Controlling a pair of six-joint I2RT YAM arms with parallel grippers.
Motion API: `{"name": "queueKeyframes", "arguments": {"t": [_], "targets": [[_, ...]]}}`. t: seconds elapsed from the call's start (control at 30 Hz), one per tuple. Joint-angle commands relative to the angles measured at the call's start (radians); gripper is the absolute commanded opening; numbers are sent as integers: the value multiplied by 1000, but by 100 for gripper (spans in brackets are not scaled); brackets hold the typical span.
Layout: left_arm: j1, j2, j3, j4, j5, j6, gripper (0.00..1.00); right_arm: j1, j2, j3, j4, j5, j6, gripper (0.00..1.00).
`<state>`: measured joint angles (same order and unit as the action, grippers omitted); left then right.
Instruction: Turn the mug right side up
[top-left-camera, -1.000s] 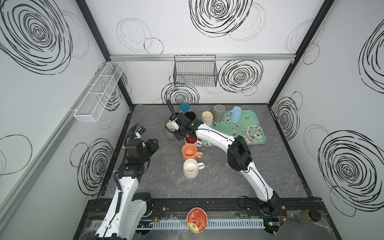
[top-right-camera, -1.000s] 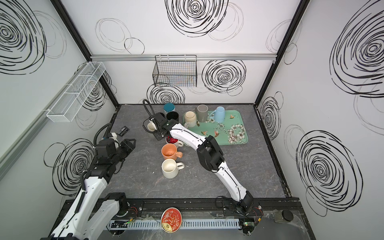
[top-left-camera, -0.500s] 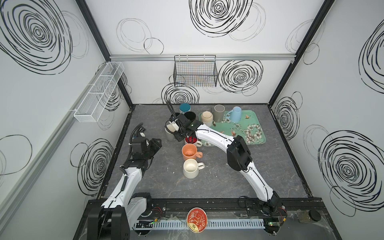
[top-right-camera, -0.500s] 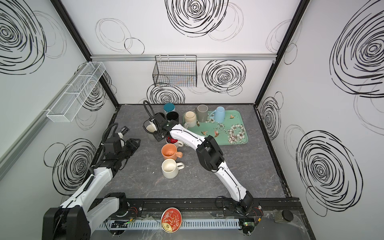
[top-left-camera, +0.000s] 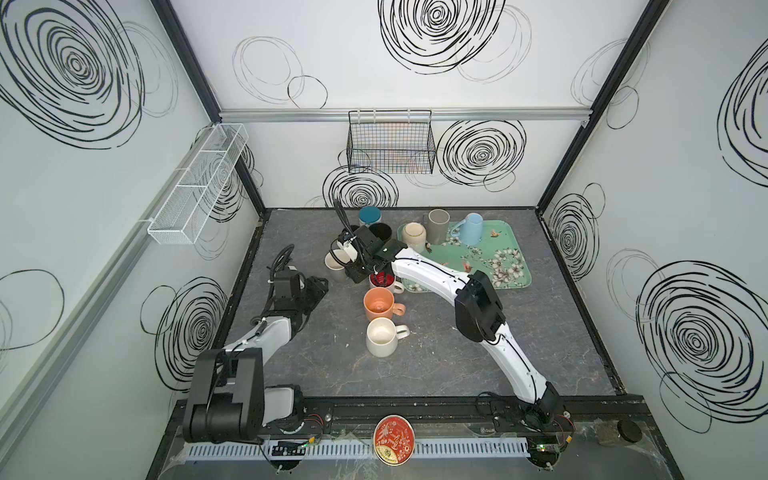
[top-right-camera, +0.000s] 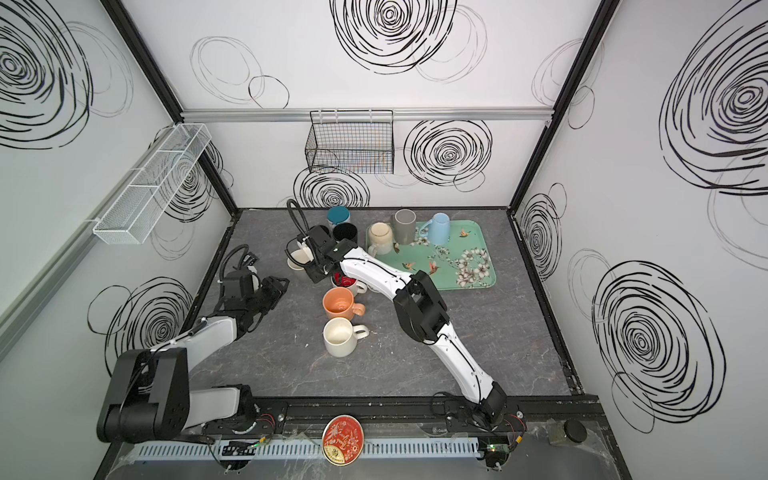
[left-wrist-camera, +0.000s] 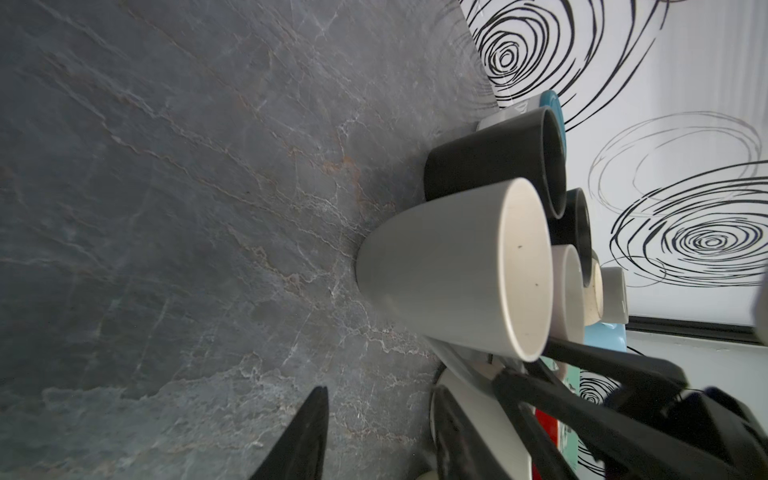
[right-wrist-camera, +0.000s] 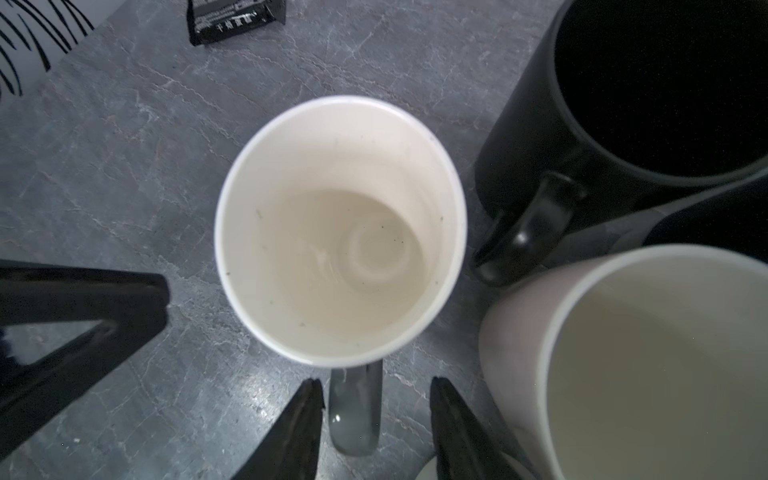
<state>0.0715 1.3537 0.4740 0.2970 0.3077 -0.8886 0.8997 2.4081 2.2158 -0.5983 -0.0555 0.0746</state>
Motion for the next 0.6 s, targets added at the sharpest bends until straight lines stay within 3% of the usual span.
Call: {"name": "queueKeyframes", "arguments": {"t": [0.0, 0.17, 0.33, 0.57], "targets": [[-14, 73, 35, 126, 16, -14, 43, -13, -130, 1, -24, -23, 3, 49], [-50, 195, 96, 197, 11, -42, 40, -57, -199, 2, -35, -16, 42, 50], [-121, 280, 157, 247, -32, -74, 39, -160, -262, -6, -37, -37, 126, 50], [-171, 346, 215, 268, -73, -121, 39, -286, -363, -102, -8, -44, 150, 50]]}}
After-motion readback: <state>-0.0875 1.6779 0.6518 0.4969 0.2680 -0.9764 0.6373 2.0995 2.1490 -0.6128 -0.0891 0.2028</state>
